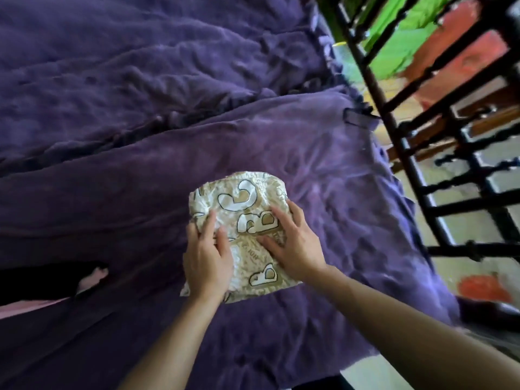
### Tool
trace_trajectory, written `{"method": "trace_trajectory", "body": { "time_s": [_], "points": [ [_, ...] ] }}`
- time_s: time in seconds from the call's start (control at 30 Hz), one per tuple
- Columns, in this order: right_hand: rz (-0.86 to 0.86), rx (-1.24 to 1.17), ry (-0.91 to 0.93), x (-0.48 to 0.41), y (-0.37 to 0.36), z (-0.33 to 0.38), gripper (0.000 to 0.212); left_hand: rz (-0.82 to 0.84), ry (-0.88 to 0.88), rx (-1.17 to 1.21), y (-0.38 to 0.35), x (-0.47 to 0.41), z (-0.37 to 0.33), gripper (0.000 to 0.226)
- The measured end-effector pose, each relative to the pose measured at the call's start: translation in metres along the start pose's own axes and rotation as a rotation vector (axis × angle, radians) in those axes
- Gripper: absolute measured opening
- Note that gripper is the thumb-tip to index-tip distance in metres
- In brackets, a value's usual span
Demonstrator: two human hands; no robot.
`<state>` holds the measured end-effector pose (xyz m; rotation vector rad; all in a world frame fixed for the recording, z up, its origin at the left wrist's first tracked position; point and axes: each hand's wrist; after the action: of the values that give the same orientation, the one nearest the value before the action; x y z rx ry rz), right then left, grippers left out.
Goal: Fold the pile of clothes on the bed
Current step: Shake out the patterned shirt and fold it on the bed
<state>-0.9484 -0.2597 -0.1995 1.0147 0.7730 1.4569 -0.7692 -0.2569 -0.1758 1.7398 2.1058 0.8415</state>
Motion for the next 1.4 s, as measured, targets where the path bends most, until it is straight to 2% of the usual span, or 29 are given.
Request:
{"method": "trace_trajectory", "body": {
  "time_s": [0.23,0.4,0.43,0.5,0.57,0.63,0.67,0.8,0.9,1.0,1.13,1.27,1.4],
  "points": [
    [-0.008,0.113,-0.027,0.011,0.093,-0.157,0.072,0.152,0.039,0.082,-0.13,0.055,-0.093,0.05],
    [-0.006,0.255,-0.066,0.002,0.132,-0.245,0.069,0.332,0.017,0.186,-0.208,0.082,-0.133,0.064],
    [0.008,0.302,-0.091,0.0,0.132,-0.258,0.068,0.373,0.021,0.144,-0.221,0.085,-0.131,0.068],
    [0.031,0.4,-0.127,-0.002,0.122,-0.275,0.067,0.379,-0.029,-0.138,-0.24,0.089,-0.119,0.075],
    [0.045,0.439,-0.105,0.0,0.103,-0.284,0.067,0.351,-0.205,-0.433,-0.252,0.084,-0.105,0.075],
    [0.053,0.422,-0.094,0.006,0.08,-0.288,0.068,0.361,-0.415,-0.55,-0.264,0.074,-0.088,0.068],
    [0.06,0.415,-0.11,0.009,0.069,-0.29,0.068,0.396,-0.462,-0.583,-0.27,0.068,-0.078,0.065],
    [0.118,0.414,-0.15,0.013,0.052,-0.292,0.066,0.594,-0.377,-0.649,-0.278,0.049,-0.054,0.066],
    [0.194,0.444,-0.153,0.011,0.063,-0.282,0.065,0.633,-0.352,-0.615,-0.263,0.049,-0.067,0.064],
    [0.222,0.517,-0.142,0.011,0.084,-0.253,0.06,0.578,-0.302,-0.607,-0.223,0.062,-0.085,0.052],
    [0.288,0.511,0.037,0.022,0.107,-0.187,0.051,0.533,-0.116,-0.581,-0.141,0.094,-0.088,0.03],
    [0.307,0.437,0.227,0.045,0.115,-0.094,0.033,0.421,0.005,-0.548,-0.039,0.136,-0.071,0.023],
    [0.314,0.455,0.474,0.071,0.111,0.003,0.035,0.256,0.127,-0.493,0.061,0.176,-0.044,0.024]
  ]
}}
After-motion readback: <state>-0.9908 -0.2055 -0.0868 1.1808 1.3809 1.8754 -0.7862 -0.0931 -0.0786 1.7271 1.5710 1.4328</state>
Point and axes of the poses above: each hand's wrist, its own x-axis away from the middle knuckle, its own y-axis out of the back of the hand, z = x × y, and after that the axes turned 7 degrees about x, right-handed
